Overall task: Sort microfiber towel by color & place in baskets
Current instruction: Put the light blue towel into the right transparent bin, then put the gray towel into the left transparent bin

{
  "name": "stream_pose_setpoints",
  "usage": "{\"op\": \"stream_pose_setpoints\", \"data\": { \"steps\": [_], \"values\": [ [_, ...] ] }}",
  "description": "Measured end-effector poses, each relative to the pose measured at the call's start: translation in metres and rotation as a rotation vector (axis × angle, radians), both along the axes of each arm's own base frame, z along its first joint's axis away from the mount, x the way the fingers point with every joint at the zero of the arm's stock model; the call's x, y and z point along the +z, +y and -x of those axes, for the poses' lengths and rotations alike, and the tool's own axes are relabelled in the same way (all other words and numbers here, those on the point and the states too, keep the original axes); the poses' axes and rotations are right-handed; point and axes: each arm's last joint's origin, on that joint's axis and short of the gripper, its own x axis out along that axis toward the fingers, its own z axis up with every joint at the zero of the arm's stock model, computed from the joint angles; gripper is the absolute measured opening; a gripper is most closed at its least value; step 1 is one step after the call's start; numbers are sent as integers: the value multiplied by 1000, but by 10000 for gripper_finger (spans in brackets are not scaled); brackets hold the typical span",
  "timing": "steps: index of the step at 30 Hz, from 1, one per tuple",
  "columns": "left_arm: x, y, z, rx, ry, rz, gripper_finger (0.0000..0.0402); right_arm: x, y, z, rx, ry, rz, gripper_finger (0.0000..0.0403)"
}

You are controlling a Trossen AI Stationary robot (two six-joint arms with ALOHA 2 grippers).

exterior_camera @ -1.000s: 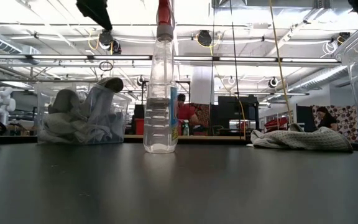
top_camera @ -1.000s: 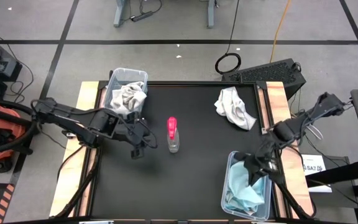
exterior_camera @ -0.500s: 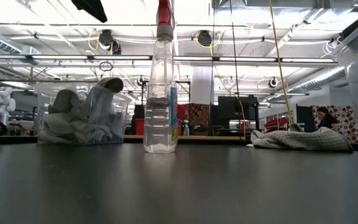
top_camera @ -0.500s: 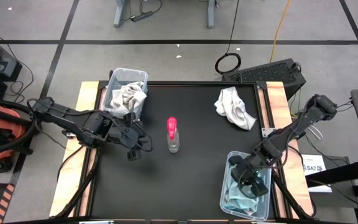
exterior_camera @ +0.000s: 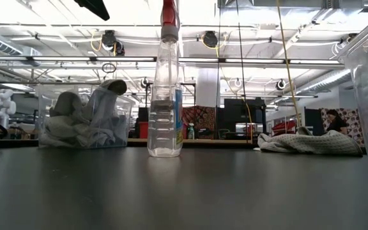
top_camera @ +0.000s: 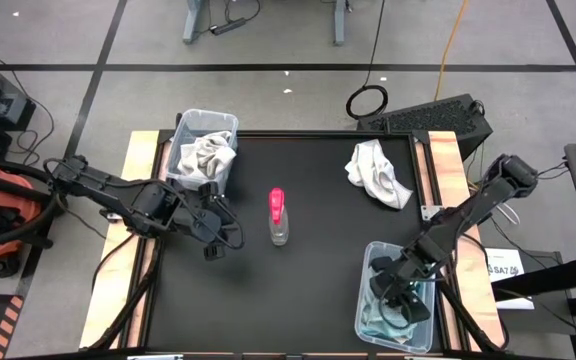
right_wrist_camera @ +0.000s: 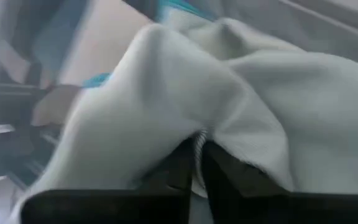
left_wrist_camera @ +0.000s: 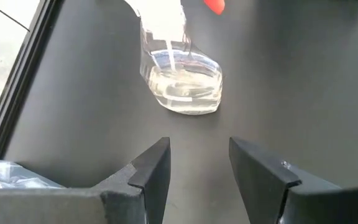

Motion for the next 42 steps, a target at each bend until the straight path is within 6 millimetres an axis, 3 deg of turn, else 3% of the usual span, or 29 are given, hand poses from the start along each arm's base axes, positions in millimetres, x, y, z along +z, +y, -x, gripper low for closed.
{"op": "stream_pose_setpoints", "data": {
  "steps": [9, 19, 30, 42],
  "values": [
    [0, 0, 0, 6, -6, -10, 171, 53, 0, 5, -7, -182, -39, 145],
    [0, 0, 0, 6, -7, -10, 171, 100, -32, 30, -155, -267, 213, 213],
    [0, 1, -1, 4, -9, -27, 171, 106, -73, 56, -410, -358, 647, 215],
    [-10, -1, -6, -48, -23, -68, 171, 94, -98, 48, -462, -363, 775, 215]
  ]
}}
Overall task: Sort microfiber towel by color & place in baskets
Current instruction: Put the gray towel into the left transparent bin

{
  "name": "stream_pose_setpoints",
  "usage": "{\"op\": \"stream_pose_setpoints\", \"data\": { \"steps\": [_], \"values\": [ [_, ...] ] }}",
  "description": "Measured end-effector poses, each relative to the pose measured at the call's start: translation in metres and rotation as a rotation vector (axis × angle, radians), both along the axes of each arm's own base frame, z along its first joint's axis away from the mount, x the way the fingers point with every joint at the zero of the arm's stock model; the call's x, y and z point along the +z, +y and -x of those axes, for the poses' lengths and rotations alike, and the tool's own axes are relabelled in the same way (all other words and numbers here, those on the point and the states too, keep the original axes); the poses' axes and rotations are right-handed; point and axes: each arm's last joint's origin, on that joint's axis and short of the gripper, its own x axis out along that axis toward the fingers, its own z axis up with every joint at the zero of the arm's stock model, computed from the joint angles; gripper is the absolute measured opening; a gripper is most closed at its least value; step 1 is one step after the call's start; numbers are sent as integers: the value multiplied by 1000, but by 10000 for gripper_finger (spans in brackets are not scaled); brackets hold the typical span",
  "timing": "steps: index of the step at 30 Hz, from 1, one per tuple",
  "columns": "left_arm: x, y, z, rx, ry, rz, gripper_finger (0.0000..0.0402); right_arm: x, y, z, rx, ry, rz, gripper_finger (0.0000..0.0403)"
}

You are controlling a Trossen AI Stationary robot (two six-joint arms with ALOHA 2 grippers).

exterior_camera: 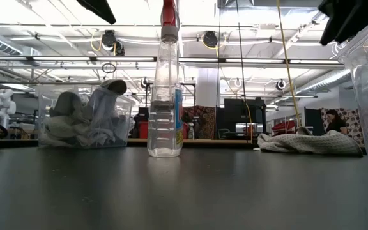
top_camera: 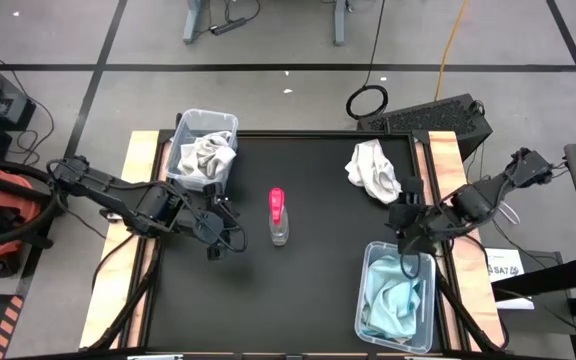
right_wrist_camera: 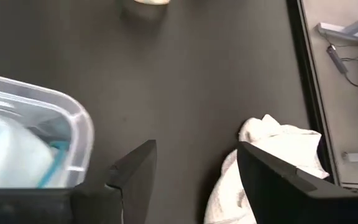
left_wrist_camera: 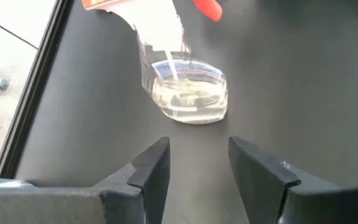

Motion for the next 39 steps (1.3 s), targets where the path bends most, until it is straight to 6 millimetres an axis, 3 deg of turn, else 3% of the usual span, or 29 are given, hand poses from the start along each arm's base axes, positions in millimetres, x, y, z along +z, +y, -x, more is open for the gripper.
{"op": "stream_pose_setpoints", "data": {
  "steps": [12, 21, 39],
  "values": [
    [0, 1, 0, -18, 0, -47, 171, -35, -41, -12, -143, 155, 106, 215],
    [1, 1, -1, -13, -11, -65, 171, -64, -71, -22, -153, 191, 26, 215],
    [1, 1, -2, -10, -23, -60, 171, -79, -143, -37, -335, 142, -64, 215]
  ]
}}
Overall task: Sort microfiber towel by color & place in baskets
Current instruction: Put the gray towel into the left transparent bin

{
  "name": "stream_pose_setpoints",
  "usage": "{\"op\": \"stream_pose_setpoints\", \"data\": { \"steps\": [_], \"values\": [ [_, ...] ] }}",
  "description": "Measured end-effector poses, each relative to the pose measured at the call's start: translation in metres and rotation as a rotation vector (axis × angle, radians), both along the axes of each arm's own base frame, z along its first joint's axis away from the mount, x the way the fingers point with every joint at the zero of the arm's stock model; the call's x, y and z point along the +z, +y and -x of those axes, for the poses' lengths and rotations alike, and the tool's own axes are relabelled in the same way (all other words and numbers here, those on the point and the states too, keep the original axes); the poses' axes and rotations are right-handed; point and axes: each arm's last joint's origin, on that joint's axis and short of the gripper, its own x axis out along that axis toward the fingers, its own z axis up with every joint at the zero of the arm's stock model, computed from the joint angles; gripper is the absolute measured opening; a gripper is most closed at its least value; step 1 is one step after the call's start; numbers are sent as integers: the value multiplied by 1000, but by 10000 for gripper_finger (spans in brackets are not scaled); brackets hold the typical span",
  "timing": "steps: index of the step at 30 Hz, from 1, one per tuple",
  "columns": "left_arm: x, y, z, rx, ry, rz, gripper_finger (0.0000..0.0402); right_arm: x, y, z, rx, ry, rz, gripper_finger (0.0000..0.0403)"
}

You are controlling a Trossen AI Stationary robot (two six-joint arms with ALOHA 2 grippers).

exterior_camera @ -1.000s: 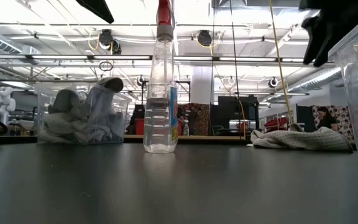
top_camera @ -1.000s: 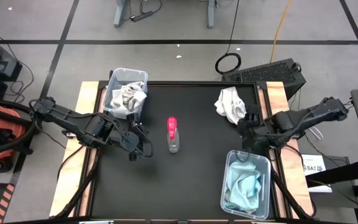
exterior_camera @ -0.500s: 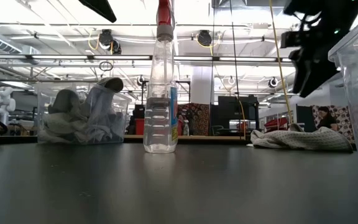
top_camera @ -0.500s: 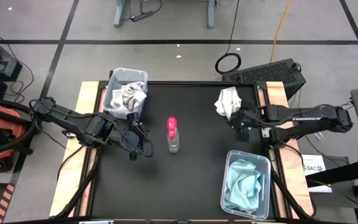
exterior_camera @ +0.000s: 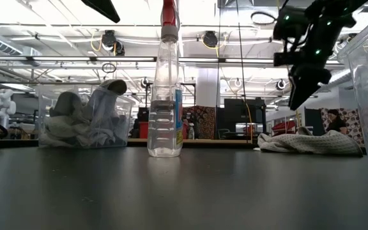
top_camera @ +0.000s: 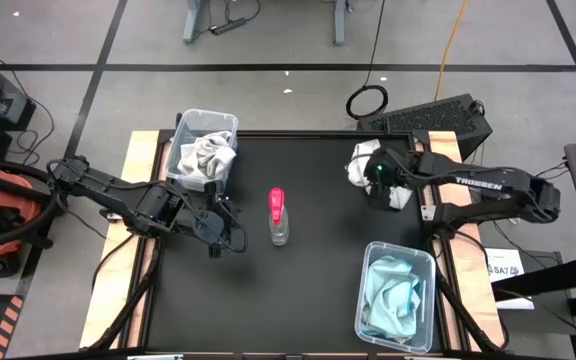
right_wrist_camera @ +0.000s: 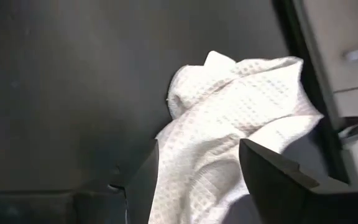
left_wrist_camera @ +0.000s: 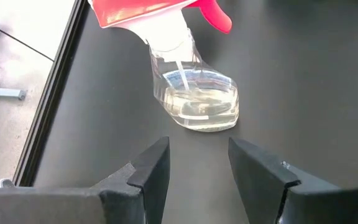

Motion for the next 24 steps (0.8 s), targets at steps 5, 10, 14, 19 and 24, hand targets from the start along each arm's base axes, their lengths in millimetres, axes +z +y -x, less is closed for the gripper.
{"op": "stream_pose_setpoints", "data": {
  "steps": [5, 10, 14, 19, 24],
  "values": [
    [-1, 0, -1, 0, 4, -2, 171, -14, -18, -7, -74, 17, -68, 215],
    [-7, -1, -2, 0, 10, -4, 171, -32, -37, -10, -196, 62, -100, 215],
    [-15, -1, -2, 2, 30, -10, 171, -48, -50, -13, -256, 83, -168, 215],
    [-25, -1, -1, 2, 53, -9, 171, -65, -60, -18, -282, 118, -204, 224],
    [-27, -1, -1, 9, 57, 7, 171, -79, -64, -24, -282, 131, -229, 252]
  ]
}}
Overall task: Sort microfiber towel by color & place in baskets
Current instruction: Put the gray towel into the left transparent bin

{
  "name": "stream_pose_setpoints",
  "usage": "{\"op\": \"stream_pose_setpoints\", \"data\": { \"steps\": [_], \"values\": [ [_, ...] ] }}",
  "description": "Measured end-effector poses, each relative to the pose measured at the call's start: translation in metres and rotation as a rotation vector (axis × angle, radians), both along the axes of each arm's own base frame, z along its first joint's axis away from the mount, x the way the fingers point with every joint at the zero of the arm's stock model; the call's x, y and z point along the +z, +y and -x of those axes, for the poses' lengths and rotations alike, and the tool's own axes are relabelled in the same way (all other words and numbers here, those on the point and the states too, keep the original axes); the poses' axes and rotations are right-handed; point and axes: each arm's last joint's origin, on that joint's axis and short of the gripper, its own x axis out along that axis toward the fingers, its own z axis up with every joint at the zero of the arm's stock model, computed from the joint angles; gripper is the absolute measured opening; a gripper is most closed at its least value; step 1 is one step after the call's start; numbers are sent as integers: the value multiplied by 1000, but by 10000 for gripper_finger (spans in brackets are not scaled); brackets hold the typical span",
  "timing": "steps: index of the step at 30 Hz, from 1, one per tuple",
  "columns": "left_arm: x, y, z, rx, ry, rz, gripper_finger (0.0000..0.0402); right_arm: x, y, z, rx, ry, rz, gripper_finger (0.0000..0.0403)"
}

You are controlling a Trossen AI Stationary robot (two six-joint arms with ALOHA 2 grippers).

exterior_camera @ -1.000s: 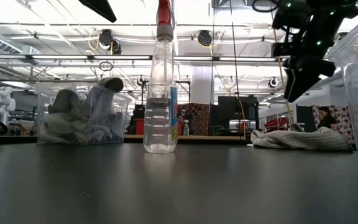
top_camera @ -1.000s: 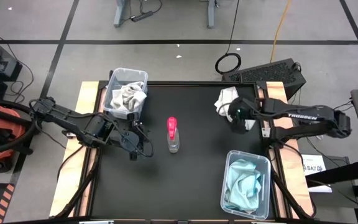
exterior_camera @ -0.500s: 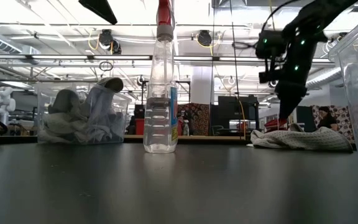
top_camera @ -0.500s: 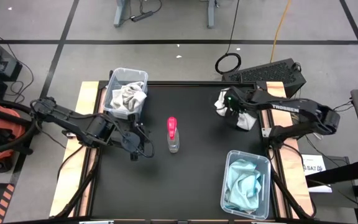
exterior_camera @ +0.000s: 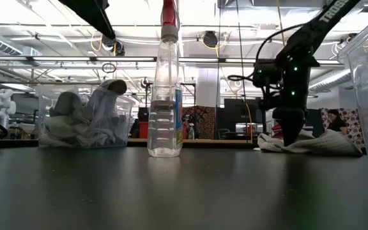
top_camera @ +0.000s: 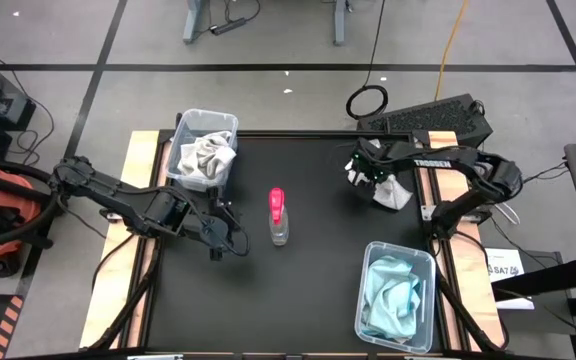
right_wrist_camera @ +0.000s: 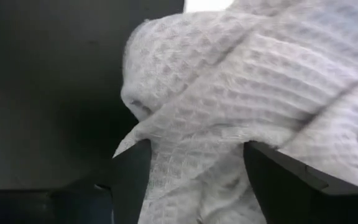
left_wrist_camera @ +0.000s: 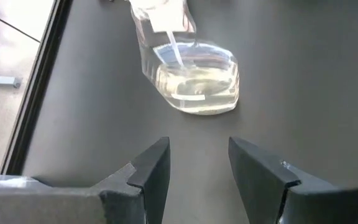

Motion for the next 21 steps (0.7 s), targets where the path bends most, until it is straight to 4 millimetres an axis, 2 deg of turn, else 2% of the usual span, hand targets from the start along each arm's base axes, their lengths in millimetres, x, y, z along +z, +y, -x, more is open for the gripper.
{"op": "stream_pose_setpoints", "data": {
  "steps": [4, 8, 12, 18, 21],
  "values": [
    [0, -1, 0, -1, 3, 8, 171, -10, -1, -3, 10, 6, -47, 263],
    [0, -2, 1, -8, 4, 9, 171, -15, -2, -5, 21, 13, -75, 240],
    [0, -2, 1, -10, 5, 12, 171, -17, -1, -6, 29, 1, -100, 173],
    [0, -2, 1, -9, 4, 12, 171, -14, 1, -6, 49, -16, -108, 30],
    [0, -2, 1, -9, 3, 12, 171, -14, 3, -7, 63, -13, -107, 13]
  ]
}}
